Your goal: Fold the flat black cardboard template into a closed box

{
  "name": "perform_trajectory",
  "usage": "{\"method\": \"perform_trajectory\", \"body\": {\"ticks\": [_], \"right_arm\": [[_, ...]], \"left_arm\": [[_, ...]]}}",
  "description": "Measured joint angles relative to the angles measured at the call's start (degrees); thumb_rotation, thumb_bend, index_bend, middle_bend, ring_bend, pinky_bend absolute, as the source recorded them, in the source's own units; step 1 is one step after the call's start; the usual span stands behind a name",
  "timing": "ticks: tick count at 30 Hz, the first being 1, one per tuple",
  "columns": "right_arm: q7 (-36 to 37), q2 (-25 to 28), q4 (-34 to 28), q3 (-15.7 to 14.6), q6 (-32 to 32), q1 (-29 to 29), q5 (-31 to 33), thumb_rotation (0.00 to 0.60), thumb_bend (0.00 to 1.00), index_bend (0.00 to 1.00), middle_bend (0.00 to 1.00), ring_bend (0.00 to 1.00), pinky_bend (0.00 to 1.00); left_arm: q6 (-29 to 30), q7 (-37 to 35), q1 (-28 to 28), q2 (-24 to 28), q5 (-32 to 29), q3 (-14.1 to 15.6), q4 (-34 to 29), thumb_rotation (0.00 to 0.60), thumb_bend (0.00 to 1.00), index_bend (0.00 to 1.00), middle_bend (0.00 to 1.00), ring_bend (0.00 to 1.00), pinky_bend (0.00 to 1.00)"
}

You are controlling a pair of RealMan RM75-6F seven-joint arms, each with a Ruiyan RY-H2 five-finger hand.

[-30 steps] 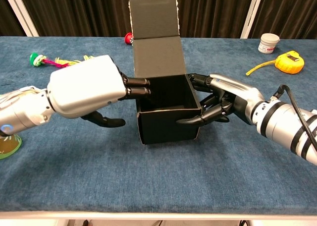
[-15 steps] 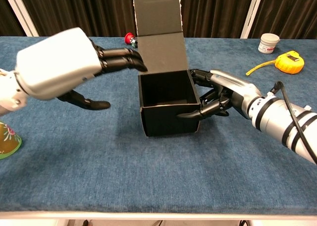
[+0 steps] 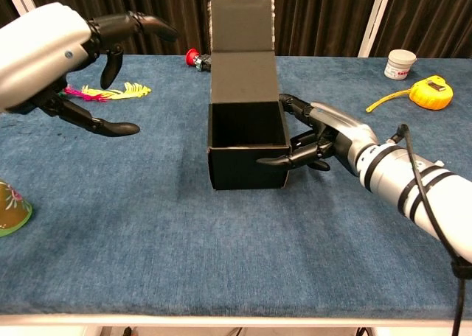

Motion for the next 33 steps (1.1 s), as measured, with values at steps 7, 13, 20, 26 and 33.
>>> {"method": "perform_trajectory", "body": {"ticks": [7, 13, 20, 26, 33], "right_arm": [[-0.1, 2.2, -2.4, -0.8, -0.1, -1.0, -0.1, 0.6, 0.08, 0.0, 0.01, 0.63, 1.0], [-0.2, 5.1, -4.9, -1.7, -0.4, -2.0, -0.3, 0.6, 0.08, 0.0, 0.0, 0.63, 1.0], [-0.1, 12.0, -10.7, -2.6, 2.7, -4.4, -3.2, 0.6, 0.15, 0.0, 0.06, 0.63, 1.0], [1.0, 22.1, -20.3, -1.7, 8.0, -6.6, -7.9, 0.6, 0.15, 0.0, 0.1, 0.63, 1.0], [2.8, 28.2, -25.8, -0.4, 11.4, -8.1, -10.2, 0.6, 0.16, 0.0, 0.1, 0.63, 1.0]], "left_arm": [[-8.9, -10.5, 1.5, 2.5, -7.8, -1.1, -9.8, 0.6, 0.09, 0.08, 0.14, 0.65, 1.0], [-18.0, -18.2, 1.4, 3.1, -13.8, -2.3, -13.5, 0.6, 0.09, 0.02, 0.1, 0.65, 1.0], [-28.6, -26.7, 0.0, 2.7, -19.1, -3.9, -15.4, 0.6, 0.09, 0.0, 0.03, 0.62, 1.0], [-36.8, -31.4, -1.7, 0.4, -24.1, -6.4, -15.4, 0.6, 0.09, 0.0, 0.01, 0.62, 1.0], [-41.7, -33.6, -3.4, -3.9, -27.2, -9.8, -12.2, 0.6, 0.09, 0.0, 0.0, 0.62, 1.0]]}}
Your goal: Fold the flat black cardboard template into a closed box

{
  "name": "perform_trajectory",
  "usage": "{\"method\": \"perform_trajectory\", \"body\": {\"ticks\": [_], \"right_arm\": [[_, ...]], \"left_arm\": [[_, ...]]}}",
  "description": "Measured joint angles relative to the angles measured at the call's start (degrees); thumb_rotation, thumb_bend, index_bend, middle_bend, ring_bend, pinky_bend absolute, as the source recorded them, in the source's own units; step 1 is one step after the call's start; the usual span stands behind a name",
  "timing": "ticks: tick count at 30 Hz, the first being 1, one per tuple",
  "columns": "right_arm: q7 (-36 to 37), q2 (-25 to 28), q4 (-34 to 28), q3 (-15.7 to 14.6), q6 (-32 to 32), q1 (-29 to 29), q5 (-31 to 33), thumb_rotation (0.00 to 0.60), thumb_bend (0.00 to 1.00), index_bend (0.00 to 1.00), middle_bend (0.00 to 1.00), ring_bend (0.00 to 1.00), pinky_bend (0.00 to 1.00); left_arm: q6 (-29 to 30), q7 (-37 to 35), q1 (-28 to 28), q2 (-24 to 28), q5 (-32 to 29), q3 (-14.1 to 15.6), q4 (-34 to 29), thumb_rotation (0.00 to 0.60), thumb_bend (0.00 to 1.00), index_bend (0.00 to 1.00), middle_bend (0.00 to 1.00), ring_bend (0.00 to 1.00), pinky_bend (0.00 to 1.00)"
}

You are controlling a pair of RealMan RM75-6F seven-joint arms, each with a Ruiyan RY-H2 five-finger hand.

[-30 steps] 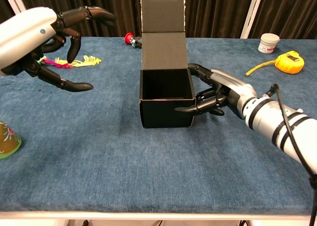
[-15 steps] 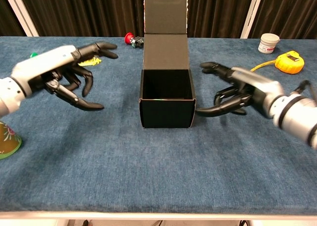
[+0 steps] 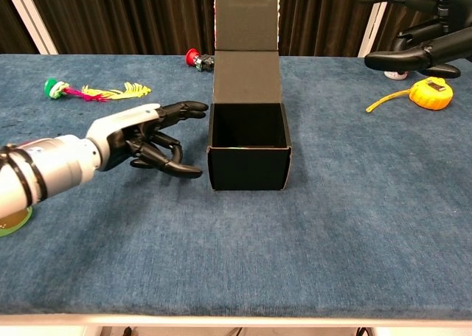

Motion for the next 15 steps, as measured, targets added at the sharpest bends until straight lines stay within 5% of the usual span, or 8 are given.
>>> {"method": "perform_trajectory", "body": {"ticks": [15], "right_arm": [[2.4, -1.2, 2.9, -1.4, 0.9, -0.5, 0.4, 0.6, 0.15, 0.0, 0.11, 0.63, 1.0]], "left_arm": [[-4.3, -6.4, -2.6, -4.5, 2.1, -2.4, 5.0, 0.6, 0.09, 0.0, 0.01, 0.62, 1.0]]}}
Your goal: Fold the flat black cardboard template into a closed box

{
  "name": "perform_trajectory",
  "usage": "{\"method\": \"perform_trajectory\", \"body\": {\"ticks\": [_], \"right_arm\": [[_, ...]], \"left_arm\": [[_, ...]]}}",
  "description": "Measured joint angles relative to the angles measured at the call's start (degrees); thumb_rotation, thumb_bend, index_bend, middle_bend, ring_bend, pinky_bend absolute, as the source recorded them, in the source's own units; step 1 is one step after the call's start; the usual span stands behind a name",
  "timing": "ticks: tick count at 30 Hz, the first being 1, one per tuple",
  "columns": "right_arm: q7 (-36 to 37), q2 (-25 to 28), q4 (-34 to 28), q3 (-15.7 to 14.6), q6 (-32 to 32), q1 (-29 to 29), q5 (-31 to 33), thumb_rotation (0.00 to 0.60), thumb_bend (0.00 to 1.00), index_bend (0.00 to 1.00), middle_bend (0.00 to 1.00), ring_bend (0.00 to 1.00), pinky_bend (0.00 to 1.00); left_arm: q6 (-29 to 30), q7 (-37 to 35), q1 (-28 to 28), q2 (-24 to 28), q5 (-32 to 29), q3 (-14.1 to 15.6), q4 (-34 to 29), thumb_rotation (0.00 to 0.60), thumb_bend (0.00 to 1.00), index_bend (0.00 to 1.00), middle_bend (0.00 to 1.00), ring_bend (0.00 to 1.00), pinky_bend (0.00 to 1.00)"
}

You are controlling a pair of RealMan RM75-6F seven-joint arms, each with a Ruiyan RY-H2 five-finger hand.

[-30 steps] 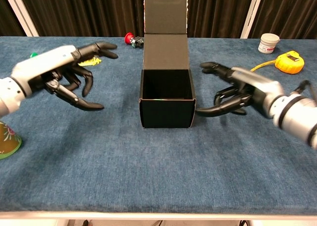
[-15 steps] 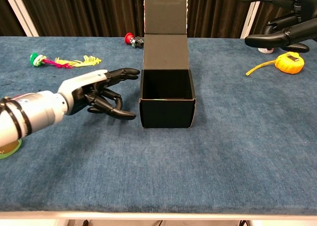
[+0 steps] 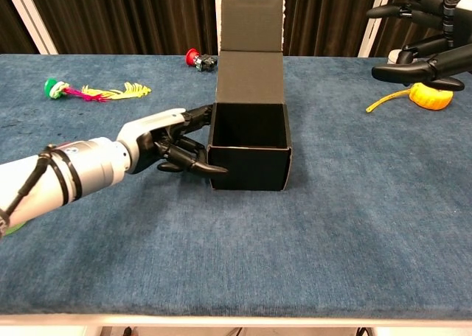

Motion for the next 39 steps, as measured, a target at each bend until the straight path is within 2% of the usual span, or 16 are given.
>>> {"method": "perform_trajectory", "body": {"ticks": [6, 8, 11, 13, 15, 21, 26, 33, 36, 39], "right_arm": [[0.8, -0.8, 1.0, -0.4, 0.6, -0.4, 0.3, 0.6, 0.16, 0.0, 0.11, 0.63, 1.0], [1.1, -1.1, 1.2, -0.4, 0.7, -0.4, 0.5, 0.6, 0.16, 0.0, 0.12, 0.63, 1.0], [1.2, -1.5, 1.8, -0.4, 0.7, -0.6, 1.3, 0.6, 0.15, 0.0, 0.13, 0.63, 1.0], [1.0, -1.8, 2.2, -0.2, 0.3, -0.5, 2.6, 0.6, 0.16, 0.0, 0.14, 0.63, 1.0], [0.6, -1.8, 2.6, 0.1, -0.8, -0.3, 4.8, 0.6, 0.16, 0.0, 0.15, 0.63, 1.0], [-2.8, -1.8, 4.4, 2.3, -7.5, 2.3, 15.3, 0.6, 0.16, 0.0, 0.2, 0.65, 1.0], [-8.7, -3.6, 7.4, 5.4, -12.5, 7.5, 26.0, 0.6, 0.16, 0.0, 0.2, 0.65, 1.0], [-17.8, -10.8, 12.1, 12.2, -15.1, 18.7, 39.8, 0.6, 0.16, 0.0, 0.21, 0.66, 1.0], [-19.4, -14.5, 13.2, 16.0, -14.7, 22.7, 42.2, 0.6, 0.14, 0.0, 0.22, 0.66, 1.0], [-18.7, -16.2, 12.4, 18.9, -14.9, 24.6, 42.6, 0.6, 0.08, 0.0, 0.23, 0.67, 1.0]], "left_arm": [[-1.3, -2.4, -1.0, -2.2, 0.3, -0.9, 2.3, 0.6, 0.09, 0.01, 0.07, 0.62, 1.0], [-1.8, -2.9, -1.3, -3.1, 0.0, -1.3, 3.4, 0.6, 0.09, 0.1, 0.16, 0.62, 1.0], [-2.3, -4.2, -1.4, -4.7, -0.9, -2.1, 5.2, 0.6, 0.09, 0.32, 0.39, 0.65, 1.0], [-2.3, -5.0, -1.4, -5.8, -1.4, -2.7, 6.4, 0.6, 0.09, 0.43, 0.49, 0.68, 1.0], [-1.7, -5.4, -1.2, -6.1, -1.3, -2.9, 6.8, 0.6, 0.09, 0.48, 0.54, 0.69, 1.0], [3.0, -4.3, 0.5, -4.4, 0.9, -2.3, 3.9, 0.6, 0.09, 0.5, 0.55, 0.69, 1.0], [6.9, -2.5, 2.4, -0.9, 3.0, -1.4, -2.8, 0.6, 0.09, 0.5, 0.55, 0.69, 1.0], [10.0, 1.4, 3.8, 3.1, 5.3, -0.2, -11.1, 0.6, 0.09, 0.5, 0.54, 0.69, 1.0], [10.0, 3.1, 3.6, 3.4, 5.6, 0.0, -11.8, 0.6, 0.09, 0.5, 0.54, 0.69, 1.0], [8.9, 5.0, 2.9, 3.3, 5.3, 0.0, -11.4, 0.6, 0.09, 0.5, 0.54, 0.69, 1.0]]}}
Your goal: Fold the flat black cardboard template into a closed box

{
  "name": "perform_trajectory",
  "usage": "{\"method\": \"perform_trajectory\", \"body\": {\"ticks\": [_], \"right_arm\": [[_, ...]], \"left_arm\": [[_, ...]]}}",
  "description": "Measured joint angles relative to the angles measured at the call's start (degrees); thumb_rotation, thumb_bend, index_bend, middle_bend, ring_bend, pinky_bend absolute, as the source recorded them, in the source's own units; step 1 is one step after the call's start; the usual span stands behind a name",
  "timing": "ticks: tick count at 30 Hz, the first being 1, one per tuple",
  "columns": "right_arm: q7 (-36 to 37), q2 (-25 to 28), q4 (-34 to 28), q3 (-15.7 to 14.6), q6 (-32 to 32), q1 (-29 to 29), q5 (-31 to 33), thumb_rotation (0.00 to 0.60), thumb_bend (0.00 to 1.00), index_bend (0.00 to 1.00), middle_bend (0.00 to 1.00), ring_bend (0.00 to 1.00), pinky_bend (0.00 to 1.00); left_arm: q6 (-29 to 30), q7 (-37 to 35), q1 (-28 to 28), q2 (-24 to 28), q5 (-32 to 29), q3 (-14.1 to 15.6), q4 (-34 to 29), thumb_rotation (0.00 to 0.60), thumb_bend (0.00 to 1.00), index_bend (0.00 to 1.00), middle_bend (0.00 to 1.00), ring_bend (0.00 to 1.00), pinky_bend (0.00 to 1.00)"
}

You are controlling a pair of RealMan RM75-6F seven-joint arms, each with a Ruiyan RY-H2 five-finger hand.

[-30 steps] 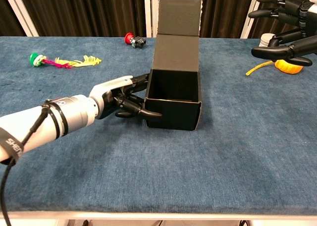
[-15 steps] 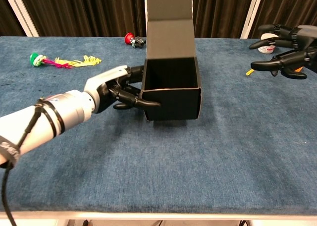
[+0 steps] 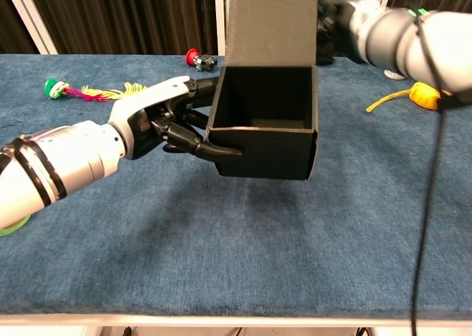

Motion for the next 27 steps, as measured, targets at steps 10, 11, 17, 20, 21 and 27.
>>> {"method": "perform_trajectory", "body": {"ticks": [10, 11, 17, 20, 21, 27], "right_arm": [[-1.8, 3.3, -12.2, -2.4, -2.4, 0.4, -3.6, 0.6, 0.0, 0.02, 0.3, 0.7, 1.0], [-2.8, 3.9, -12.9, -3.4, -2.6, 0.4, -3.9, 0.6, 0.0, 0.03, 0.31, 0.71, 1.0], [-13.9, 6.5, -15.3, -9.0, -0.6, 1.8, -3.9, 0.6, 0.0, 0.11, 0.34, 0.72, 1.0], [-20.8, 7.1, -16.0, -11.1, 2.1, 3.2, -2.4, 0.6, 0.0, 0.15, 0.35, 0.73, 1.0], [-23.4, 7.3, -16.2, -11.8, 3.2, 4.0, -1.6, 0.6, 0.0, 0.16, 0.35, 0.73, 1.0], [-32.7, 7.2, -16.3, -14.4, 7.3, 7.9, 2.7, 0.6, 0.0, 0.18, 0.35, 0.73, 1.0]], "left_arm": [[-5.3, 6.7, -1.1, -2.4, -8.9, -1.9, 6.9, 0.6, 0.09, 0.47, 0.51, 0.69, 1.0], [-5.6, 7.2, -1.1, -2.6, -9.6, -2.1, 7.3, 0.6, 0.09, 0.46, 0.5, 0.69, 1.0], [-6.6, 11.4, -0.8, -3.5, -13.3, -3.0, 8.2, 0.6, 0.09, 0.37, 0.42, 0.69, 1.0], [-7.0, 13.4, -0.6, -3.5, -14.8, -3.3, 7.9, 0.6, 0.09, 0.29, 0.36, 0.69, 1.0], [-7.1, 14.0, -0.5, -3.5, -15.1, -3.4, 7.8, 0.6, 0.08, 0.26, 0.33, 0.69, 1.0], [-7.2, 17.7, -0.2, -3.1, -16.8, -3.8, 6.8, 0.6, 0.07, 0.11, 0.23, 0.69, 1.0]]}}
